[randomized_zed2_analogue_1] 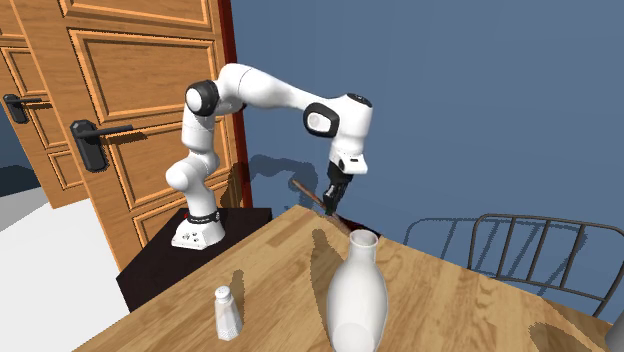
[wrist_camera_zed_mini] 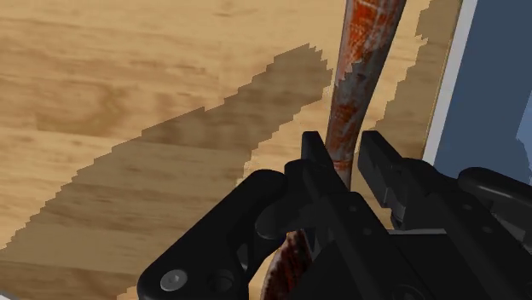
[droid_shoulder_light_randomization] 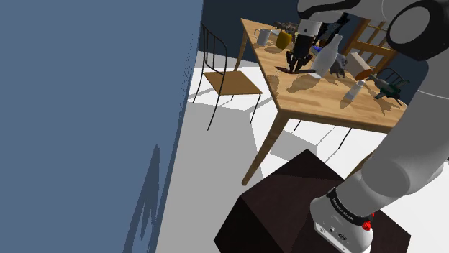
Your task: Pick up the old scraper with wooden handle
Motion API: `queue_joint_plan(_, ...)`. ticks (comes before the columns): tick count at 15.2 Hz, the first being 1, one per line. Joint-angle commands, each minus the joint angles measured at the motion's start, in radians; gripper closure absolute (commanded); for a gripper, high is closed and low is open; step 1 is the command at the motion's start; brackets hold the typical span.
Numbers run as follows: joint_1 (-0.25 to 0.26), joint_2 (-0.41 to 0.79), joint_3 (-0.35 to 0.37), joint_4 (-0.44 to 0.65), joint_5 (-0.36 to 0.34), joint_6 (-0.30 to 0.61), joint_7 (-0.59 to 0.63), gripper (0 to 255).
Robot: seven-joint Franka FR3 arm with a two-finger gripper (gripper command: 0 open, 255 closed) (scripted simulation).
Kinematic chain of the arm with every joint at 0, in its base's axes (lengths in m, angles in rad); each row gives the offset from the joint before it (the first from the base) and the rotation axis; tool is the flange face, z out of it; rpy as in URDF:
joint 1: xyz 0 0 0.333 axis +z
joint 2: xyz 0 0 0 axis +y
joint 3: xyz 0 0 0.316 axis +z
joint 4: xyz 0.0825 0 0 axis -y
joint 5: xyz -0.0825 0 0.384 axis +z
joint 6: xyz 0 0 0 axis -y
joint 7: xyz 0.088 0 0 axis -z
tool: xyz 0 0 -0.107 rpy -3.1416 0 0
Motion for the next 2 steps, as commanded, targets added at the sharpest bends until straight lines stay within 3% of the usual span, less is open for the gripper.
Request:
queue_joint_plan(1,0.000,0.000,0.000,0.018,0.000,-0.018,0.001,255)
queue_joint_plan(2,0.000,0.000,0.000,0.018,0.000,-0.018,0.000,255)
